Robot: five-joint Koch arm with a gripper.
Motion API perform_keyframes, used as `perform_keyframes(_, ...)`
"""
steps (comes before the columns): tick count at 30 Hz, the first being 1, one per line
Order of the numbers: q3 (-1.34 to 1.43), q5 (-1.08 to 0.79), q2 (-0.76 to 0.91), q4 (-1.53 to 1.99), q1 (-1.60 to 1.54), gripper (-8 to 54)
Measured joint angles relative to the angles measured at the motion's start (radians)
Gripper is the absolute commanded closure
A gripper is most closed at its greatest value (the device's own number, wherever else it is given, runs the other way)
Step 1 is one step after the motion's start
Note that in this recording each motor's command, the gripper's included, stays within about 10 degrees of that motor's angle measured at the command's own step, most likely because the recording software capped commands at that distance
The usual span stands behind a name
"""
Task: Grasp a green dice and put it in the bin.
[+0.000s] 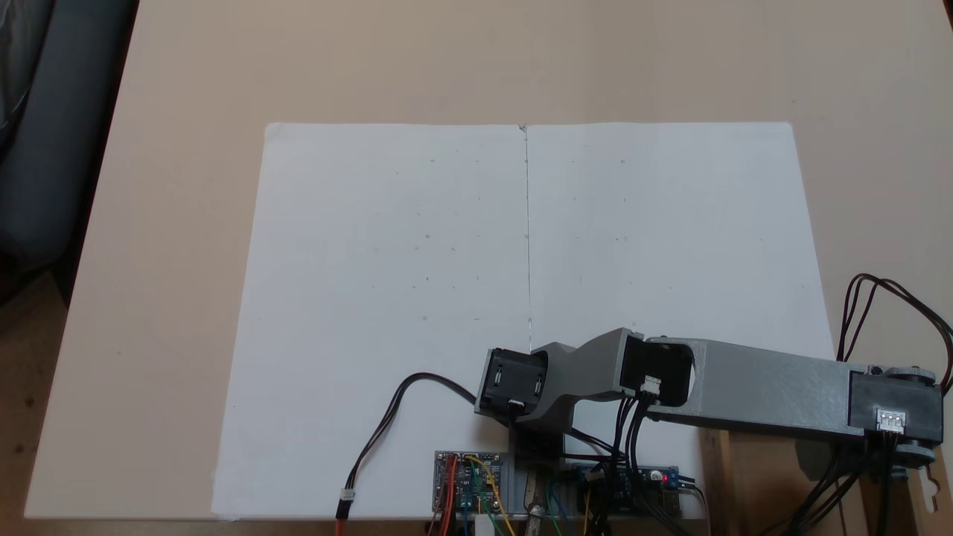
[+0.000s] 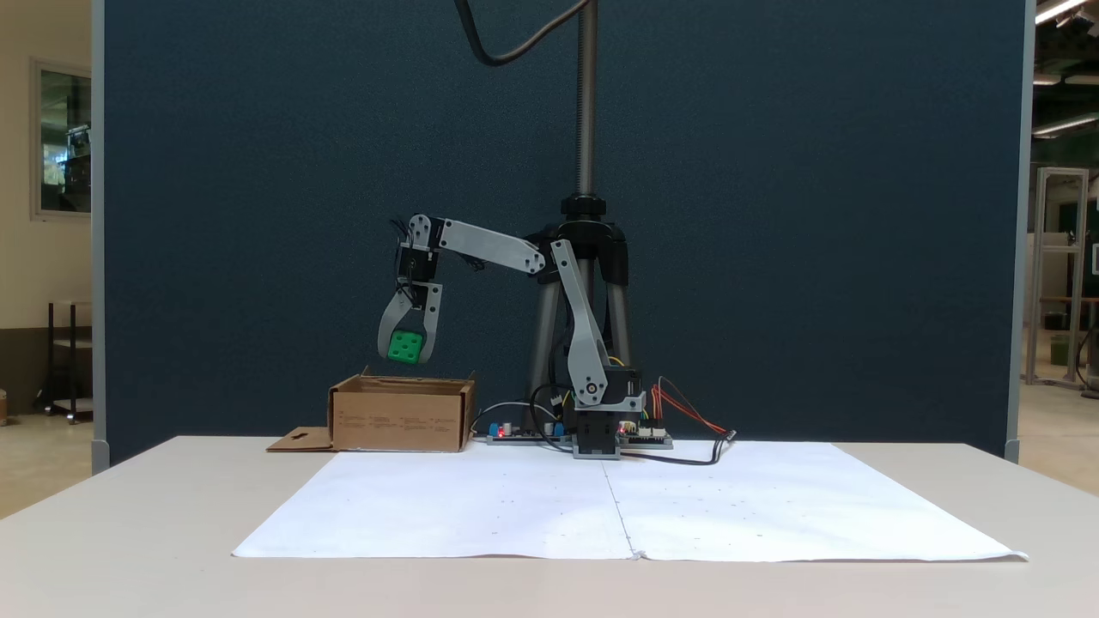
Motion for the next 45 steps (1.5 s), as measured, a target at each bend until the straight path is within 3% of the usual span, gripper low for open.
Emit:
perform_keyframes(4, 0.055, 0.000, -0.009, 0.000, -0.008, 2.2)
perform_keyframes(17, 0.054, 0.029, 0.014, -0.005, -0.064, 2.5)
perform_keyframes(23, -0.034, 0.249, 0.192, -0.023, -0.385, 2.5)
perform_keyframes(36, -0.018, 0.264, 0.262, -0.126, -1.117, 2.3)
perform_keyframes(45, 0.407, 0.264, 0.275, -0.407, -1.554, 1.8)
